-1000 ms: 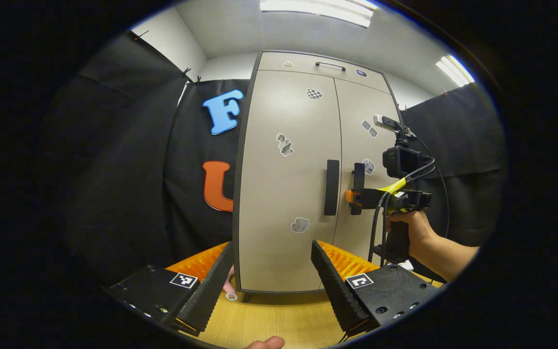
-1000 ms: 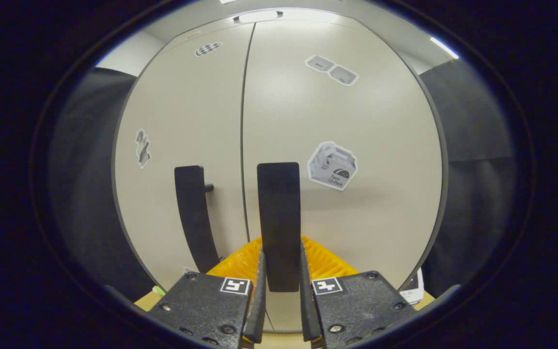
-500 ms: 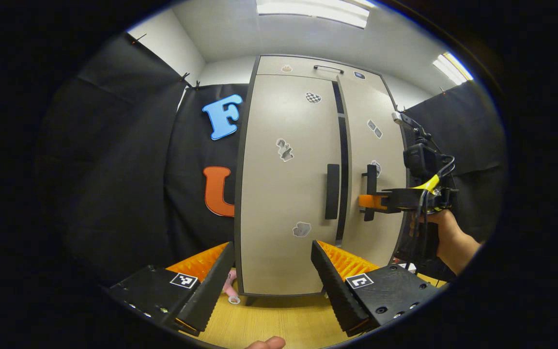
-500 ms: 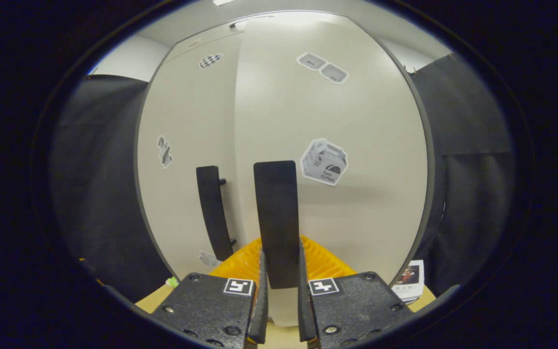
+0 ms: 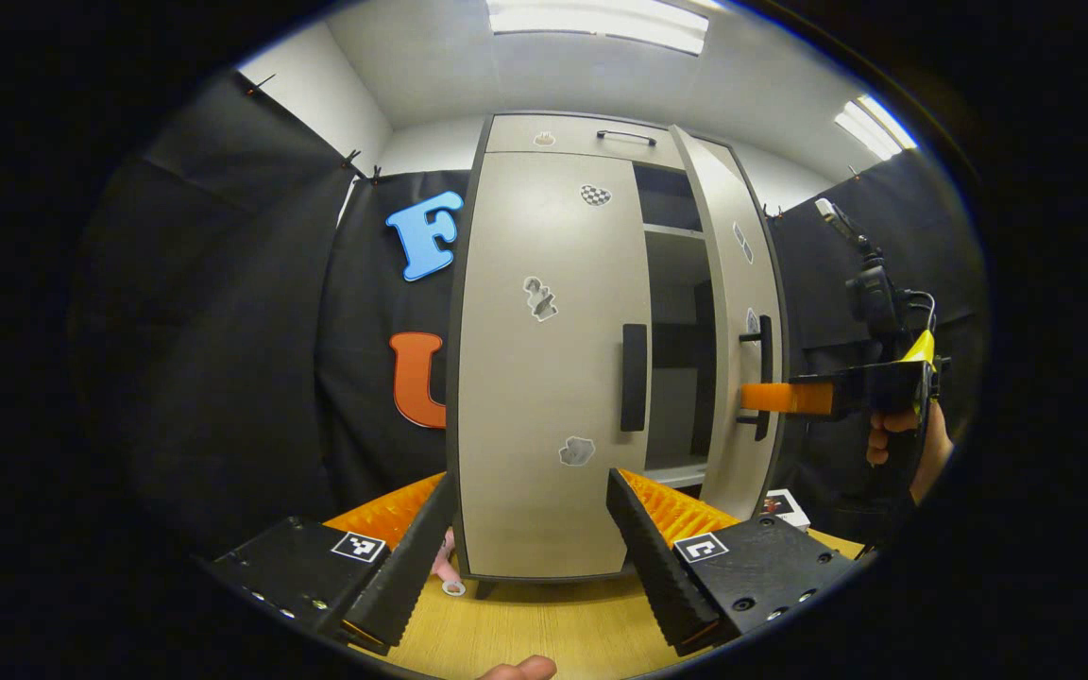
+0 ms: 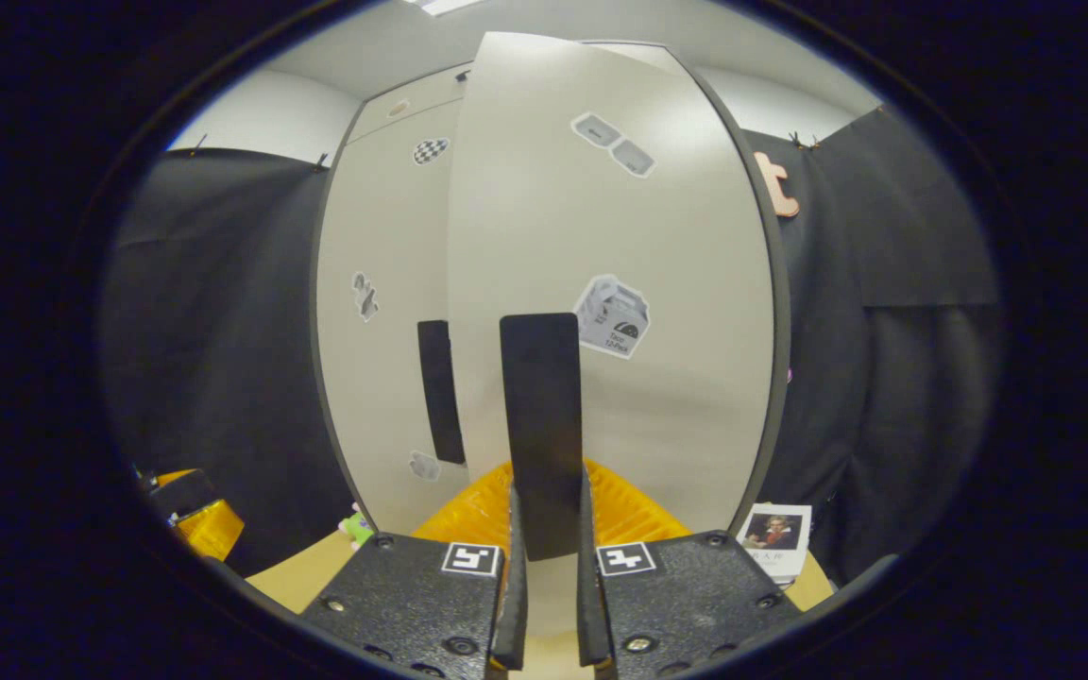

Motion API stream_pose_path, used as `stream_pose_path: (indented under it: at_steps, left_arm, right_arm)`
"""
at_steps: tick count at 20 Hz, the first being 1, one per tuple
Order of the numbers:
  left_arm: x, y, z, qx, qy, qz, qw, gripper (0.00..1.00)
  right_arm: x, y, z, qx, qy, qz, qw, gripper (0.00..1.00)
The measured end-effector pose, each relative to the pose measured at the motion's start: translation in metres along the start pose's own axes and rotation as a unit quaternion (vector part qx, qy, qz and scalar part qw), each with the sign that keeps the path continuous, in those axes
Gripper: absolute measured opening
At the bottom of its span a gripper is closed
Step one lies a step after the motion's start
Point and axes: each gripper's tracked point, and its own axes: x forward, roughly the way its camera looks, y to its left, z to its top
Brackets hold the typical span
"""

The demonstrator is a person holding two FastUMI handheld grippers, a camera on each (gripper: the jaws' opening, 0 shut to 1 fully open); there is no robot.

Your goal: Open the right door of the double-door shoe cabinet with the right hand, and open the left door with the left hand.

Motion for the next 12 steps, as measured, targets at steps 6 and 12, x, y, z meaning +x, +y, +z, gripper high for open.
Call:
stream_pose_path:
  at_steps: [6, 12]
  left_arm:
    - [-0.001, -0.004, -0.001, 0.0, 0.004, -0.006, 1.0, 0.95]
    - [0.002, -0.014, -0.004, -0.002, 0.008, -0.016, 1.0, 0.95]
  right_arm:
    - [-0.04, -0.027, -0.002, -0.006, -0.002, -0.006, 1.0, 0.22]
    - [-0.075, -0.063, -0.006, -0.019, -0.004, -0.026, 0.999, 0.22]
